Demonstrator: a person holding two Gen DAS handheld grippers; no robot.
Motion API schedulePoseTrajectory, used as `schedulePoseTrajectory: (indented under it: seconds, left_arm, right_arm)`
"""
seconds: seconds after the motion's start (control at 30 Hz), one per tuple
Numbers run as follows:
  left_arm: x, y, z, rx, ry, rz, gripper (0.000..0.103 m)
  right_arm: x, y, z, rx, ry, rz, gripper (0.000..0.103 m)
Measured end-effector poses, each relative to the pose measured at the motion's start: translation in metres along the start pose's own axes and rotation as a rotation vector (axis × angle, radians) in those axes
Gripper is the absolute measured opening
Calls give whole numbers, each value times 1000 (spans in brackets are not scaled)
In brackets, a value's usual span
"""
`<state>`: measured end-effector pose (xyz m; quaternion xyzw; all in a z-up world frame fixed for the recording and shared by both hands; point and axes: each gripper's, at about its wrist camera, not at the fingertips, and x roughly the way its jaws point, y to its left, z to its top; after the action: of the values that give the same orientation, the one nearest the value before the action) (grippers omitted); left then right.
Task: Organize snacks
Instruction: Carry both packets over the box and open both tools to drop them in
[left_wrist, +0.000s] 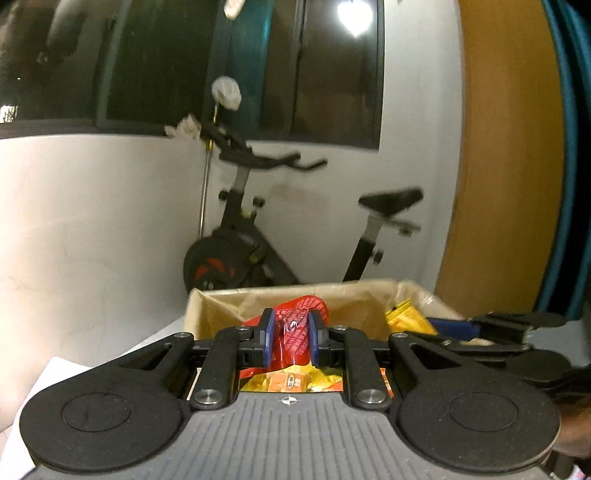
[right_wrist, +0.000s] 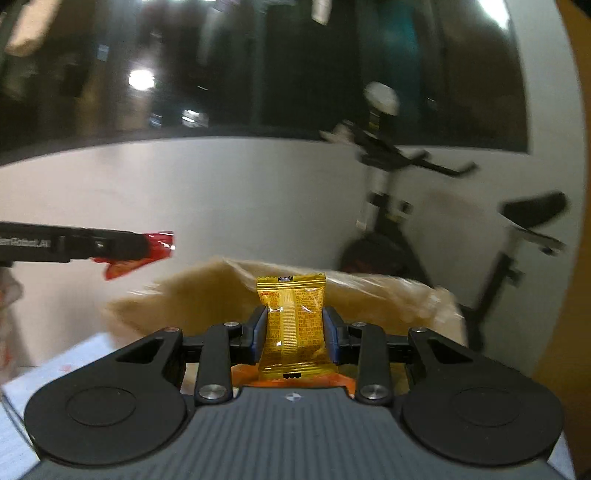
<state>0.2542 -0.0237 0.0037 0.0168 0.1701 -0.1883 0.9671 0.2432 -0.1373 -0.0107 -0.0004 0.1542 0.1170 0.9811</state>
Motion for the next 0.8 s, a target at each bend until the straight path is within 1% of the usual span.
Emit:
schedulePoseTrajectory:
  seconds: [0.1, 0.17, 0.23, 0.27, 0.3, 0.33, 0.37, 0.43, 0.5, 0.53, 0.67, 0.8]
  left_arm:
    - [29, -6, -5, 1, 56, 6, 20]
    - [45, -3, -8, 9, 92, 5, 27]
    - [55, 0, -11, 11, 121, 10, 39]
    - [57, 2, -13, 11, 126, 17, 43]
    - [57, 3, -15, 7, 123, 24, 51]
    - [53, 6, -16, 1, 117, 27, 57]
    - [50, 8, -19, -7, 102, 27, 58]
    - [41, 11, -21, -17, 83, 23, 65]
    - [30, 12, -23, -20, 77, 15, 71]
    - [26, 11, -23, -17, 72, 12, 72]
    - [5, 4, -26, 11, 36, -2, 77]
    - [-16, 4, -33, -10, 19, -42, 78]
  right_arm:
    - [14, -12, -4, 39, 38, -63, 35]
    - [17, -17, -8, 30, 36, -97, 36]
    - [18, -25, -13, 11, 36, -139, 40]
    - [17, -26, -16, 17, 42, -150, 48]
    - [17, -29, -17, 35, 45, -153, 53]
    - [14, -32, -19, 49, 40, -154, 62]
    - [11, -35, -21, 57, 32, -152, 65]
    - [2, -39, -22, 64, 18, -133, 67]
    - [-6, -42, -23, 69, 3, -111, 70]
    - [-13, -42, -24, 73, -9, -105, 72]
    - [-34, -43, -26, 100, -42, -86, 72]
    - [-61, -45, -30, 147, -67, -77, 72]
